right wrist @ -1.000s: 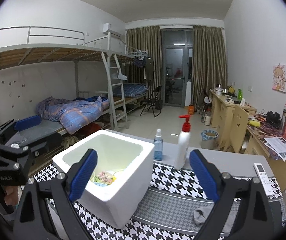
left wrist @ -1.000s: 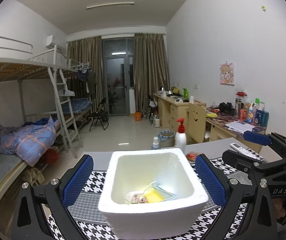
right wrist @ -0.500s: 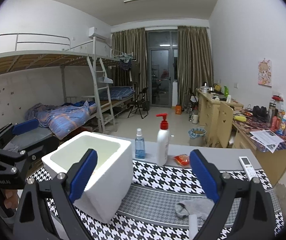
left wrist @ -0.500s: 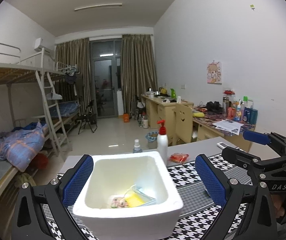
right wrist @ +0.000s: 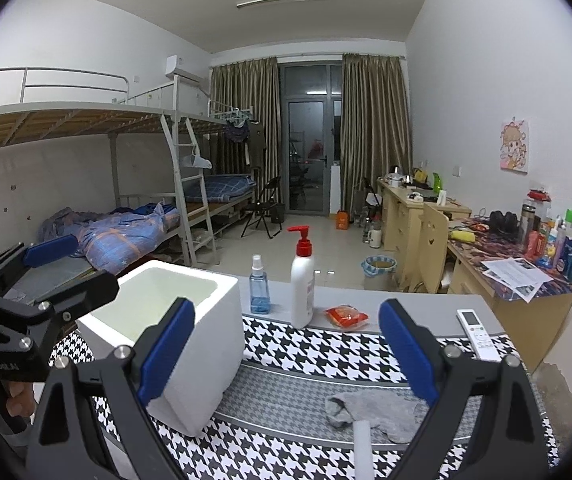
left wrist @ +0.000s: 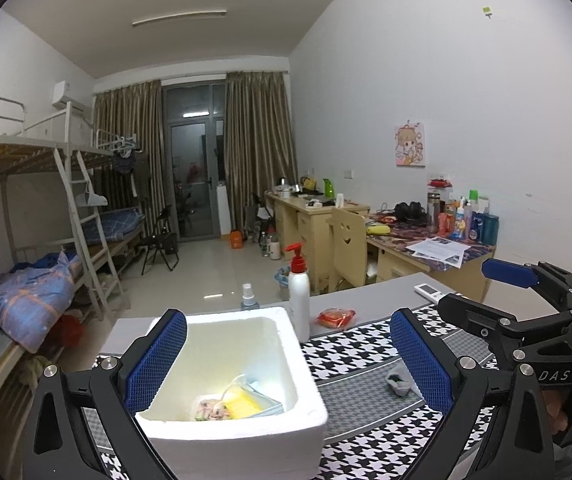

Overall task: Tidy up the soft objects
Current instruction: 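Withdraw both grippers from the foam box back over the table, then move both grippers toward the grey sock and white foam stick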

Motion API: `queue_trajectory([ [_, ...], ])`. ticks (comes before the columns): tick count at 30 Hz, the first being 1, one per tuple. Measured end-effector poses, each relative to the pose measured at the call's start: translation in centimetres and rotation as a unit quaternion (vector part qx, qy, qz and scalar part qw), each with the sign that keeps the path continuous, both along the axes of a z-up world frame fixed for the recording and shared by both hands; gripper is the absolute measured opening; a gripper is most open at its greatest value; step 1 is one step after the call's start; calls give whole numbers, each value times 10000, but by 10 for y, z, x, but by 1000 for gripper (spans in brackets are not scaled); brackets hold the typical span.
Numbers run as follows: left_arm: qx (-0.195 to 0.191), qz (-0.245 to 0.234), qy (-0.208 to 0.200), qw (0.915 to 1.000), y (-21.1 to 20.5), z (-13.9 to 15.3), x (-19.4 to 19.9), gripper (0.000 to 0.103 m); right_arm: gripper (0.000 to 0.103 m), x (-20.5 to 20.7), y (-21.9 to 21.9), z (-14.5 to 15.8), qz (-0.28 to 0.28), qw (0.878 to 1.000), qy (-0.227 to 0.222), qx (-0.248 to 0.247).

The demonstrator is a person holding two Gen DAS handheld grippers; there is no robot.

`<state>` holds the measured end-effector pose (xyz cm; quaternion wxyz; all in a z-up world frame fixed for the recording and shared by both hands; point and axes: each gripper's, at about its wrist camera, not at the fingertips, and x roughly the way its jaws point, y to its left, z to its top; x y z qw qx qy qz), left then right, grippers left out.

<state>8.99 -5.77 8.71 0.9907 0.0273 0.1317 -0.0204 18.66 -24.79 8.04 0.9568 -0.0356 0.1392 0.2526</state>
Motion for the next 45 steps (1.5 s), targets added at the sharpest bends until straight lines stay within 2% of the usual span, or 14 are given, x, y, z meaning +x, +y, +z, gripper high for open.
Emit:
queue_trajectory([
  [21, -142, -467, 155, 9987, -31, -8, 15, 102, 96, -5, -49, -4, -643, 9979, 48, 42],
  [24, -47, -523, 173, 9985, -37, -11, 16, 102, 96, -5, -56, -7, -758, 9971, 80, 47],
  [45, 99, -368, 175, 9991, -68, -29, 19, 102, 96, 4, -84, -26, -969, 9946, 328, 163],
])
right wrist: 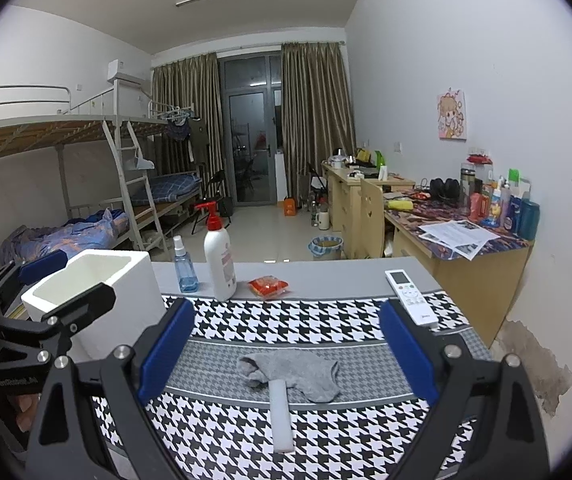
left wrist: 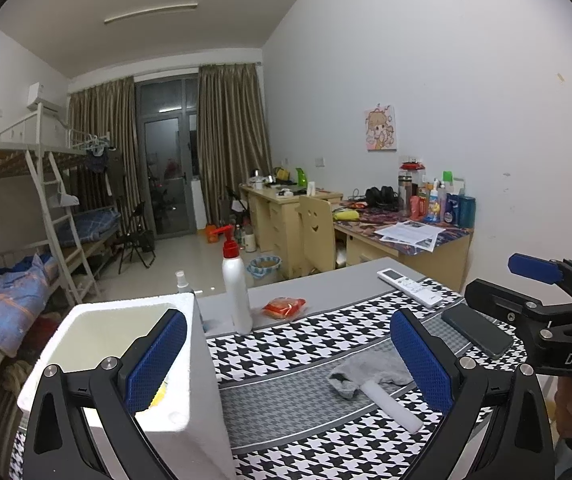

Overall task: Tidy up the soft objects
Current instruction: 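Move both grippers toward the grey sock and white foam stick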

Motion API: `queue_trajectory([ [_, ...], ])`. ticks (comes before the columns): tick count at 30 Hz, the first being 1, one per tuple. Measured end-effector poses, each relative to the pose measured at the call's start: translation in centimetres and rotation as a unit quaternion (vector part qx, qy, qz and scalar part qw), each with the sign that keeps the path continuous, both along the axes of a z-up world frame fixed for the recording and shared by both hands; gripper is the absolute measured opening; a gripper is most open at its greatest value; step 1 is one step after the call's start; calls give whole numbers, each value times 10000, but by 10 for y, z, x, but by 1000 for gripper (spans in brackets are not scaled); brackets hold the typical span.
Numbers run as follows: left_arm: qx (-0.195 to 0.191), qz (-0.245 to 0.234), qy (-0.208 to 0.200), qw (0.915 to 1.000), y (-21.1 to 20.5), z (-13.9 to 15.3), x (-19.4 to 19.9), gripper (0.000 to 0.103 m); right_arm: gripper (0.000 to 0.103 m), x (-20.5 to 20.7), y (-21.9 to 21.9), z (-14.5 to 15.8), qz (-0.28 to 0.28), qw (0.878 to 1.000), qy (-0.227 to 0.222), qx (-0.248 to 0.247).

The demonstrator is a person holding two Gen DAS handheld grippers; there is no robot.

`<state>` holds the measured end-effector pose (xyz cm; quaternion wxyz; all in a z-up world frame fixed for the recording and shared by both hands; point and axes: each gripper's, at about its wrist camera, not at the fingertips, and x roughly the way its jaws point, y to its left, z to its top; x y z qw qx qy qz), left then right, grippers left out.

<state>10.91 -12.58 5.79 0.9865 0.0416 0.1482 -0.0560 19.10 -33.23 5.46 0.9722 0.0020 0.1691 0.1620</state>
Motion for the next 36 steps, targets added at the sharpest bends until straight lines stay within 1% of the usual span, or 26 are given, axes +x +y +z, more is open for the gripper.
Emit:
queue_trajectory([
  [6, -99, 62, 172, 9998, -6, -9, 6, 102, 96, 8, -8, -7, 41, 9999, 119, -68],
  [12, -176, 266, 251, 9992, -15, -20, 11, 102, 96, 11, -11, -14, 115, 9994, 73, -304],
  [20, -212, 413, 409, 9981, -21, -32, 16, 102, 96, 15, -21, -20, 236, 9988, 218, -364],
  [30, -213, 387, 621, 9971, -26, -46, 24, 102, 96, 19, -24, -33, 293, 9980, 341, -435],
  [36, -317, 368, 792, 9957, -31, -57, 26, 102, 96, 26, -30, -38, 267, 9976, 424, -480],
])
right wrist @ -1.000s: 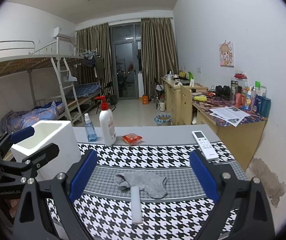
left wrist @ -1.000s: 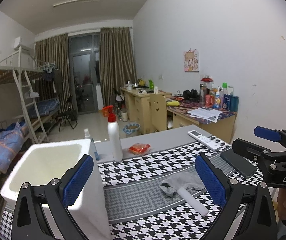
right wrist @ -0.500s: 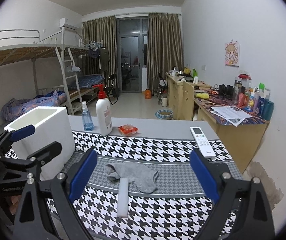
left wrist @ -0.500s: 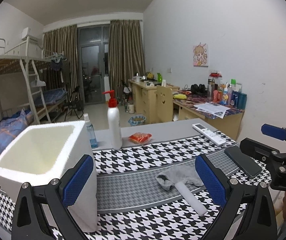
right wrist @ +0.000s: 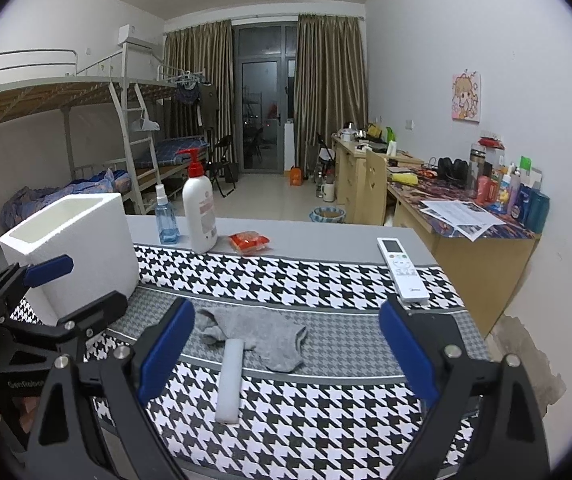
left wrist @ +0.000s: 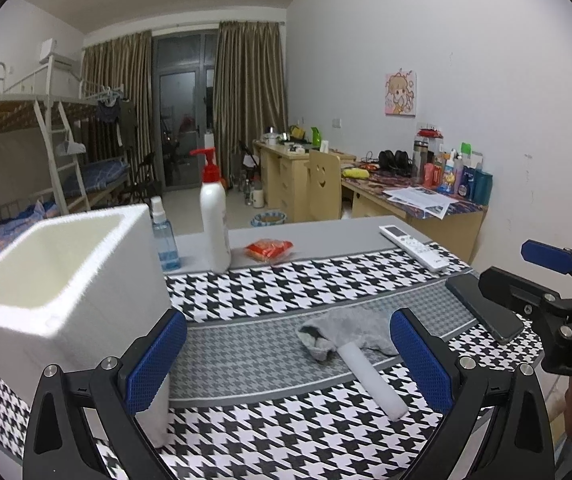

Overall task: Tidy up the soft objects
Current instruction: 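Move both grippers toward the grey sock and white foam stick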

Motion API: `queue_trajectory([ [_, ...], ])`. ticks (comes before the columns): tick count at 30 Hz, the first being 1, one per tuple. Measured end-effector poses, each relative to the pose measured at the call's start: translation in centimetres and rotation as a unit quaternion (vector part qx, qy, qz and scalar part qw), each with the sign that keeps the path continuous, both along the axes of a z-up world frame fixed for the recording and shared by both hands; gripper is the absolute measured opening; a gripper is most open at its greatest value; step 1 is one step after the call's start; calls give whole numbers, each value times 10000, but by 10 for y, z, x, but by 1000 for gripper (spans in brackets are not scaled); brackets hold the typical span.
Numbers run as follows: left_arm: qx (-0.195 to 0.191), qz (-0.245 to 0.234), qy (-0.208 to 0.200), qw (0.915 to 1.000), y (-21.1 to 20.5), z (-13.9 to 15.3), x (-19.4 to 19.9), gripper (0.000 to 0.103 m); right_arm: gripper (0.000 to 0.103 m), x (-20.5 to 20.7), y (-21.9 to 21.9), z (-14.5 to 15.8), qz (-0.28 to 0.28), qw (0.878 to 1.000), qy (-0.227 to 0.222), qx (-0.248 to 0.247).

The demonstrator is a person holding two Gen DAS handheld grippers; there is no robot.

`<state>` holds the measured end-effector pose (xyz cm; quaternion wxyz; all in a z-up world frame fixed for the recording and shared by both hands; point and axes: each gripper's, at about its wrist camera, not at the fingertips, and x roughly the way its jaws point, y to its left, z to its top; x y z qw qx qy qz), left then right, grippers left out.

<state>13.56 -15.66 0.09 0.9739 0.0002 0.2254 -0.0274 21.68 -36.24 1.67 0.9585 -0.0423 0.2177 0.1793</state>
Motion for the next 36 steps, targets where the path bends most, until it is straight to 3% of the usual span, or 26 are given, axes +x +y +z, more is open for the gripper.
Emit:
queue_trajectory([
  [36, 2, -39, 821, 9966, -43, -50, 25, 102, 96, 40, -22, -43, 246, 9977, 622, -65],
])
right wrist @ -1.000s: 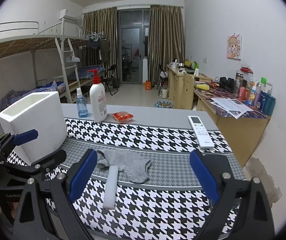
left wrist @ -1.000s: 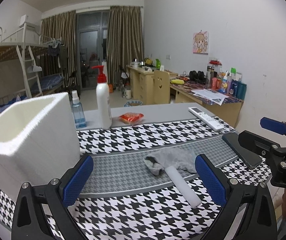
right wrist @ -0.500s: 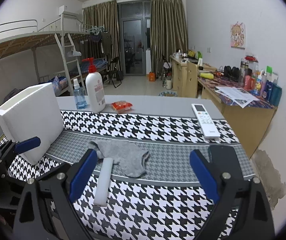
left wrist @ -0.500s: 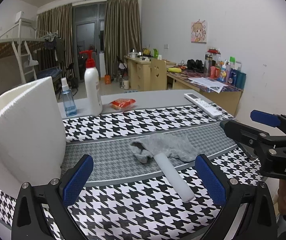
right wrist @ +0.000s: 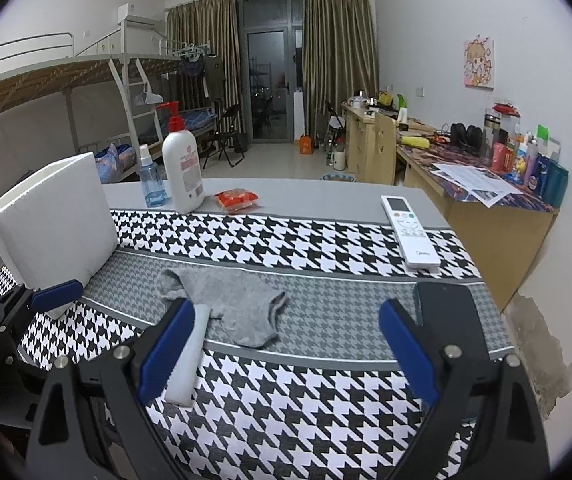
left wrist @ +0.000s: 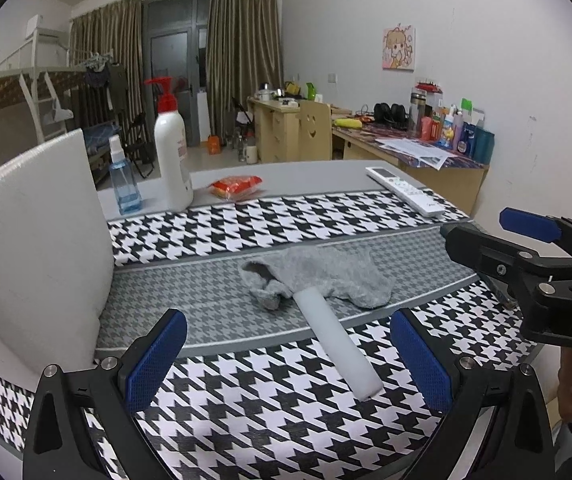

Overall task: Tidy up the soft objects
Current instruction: 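Move both grippers toward the grey sock and white foam stick, then close the left gripper on the white foam stick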

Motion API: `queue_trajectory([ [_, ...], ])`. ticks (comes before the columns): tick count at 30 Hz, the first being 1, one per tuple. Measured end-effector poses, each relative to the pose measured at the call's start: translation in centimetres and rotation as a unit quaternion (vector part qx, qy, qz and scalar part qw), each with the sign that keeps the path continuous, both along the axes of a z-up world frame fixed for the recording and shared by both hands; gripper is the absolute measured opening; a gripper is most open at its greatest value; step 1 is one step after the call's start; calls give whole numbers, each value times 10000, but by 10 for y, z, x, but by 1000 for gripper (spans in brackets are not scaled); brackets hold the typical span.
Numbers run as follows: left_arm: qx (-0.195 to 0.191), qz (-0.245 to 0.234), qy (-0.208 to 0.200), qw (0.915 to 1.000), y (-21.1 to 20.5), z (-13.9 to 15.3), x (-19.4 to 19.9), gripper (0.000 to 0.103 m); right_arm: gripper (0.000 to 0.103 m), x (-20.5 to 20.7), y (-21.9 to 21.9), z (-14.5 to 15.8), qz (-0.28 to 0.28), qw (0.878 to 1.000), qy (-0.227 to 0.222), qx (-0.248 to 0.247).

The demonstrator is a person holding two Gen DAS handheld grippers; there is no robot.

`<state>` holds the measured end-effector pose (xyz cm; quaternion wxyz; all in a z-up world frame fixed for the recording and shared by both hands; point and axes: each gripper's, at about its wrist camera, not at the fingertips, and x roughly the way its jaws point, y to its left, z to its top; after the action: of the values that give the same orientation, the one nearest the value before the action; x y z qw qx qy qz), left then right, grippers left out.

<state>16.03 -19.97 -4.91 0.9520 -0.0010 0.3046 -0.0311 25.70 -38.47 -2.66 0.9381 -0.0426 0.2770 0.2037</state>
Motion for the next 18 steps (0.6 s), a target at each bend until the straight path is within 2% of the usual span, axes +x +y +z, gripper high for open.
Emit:
queue_trajectory([
  [14, 58, 81, 286, 9995, -19, -18, 11, 102, 96, 16, -3, -10, 30, 9999, 167, -27],
  [18, 151, 129, 346, 9992, -23, -22, 15, 95, 96, 17, -6, -12, 3, 9998, 183, -15],
])
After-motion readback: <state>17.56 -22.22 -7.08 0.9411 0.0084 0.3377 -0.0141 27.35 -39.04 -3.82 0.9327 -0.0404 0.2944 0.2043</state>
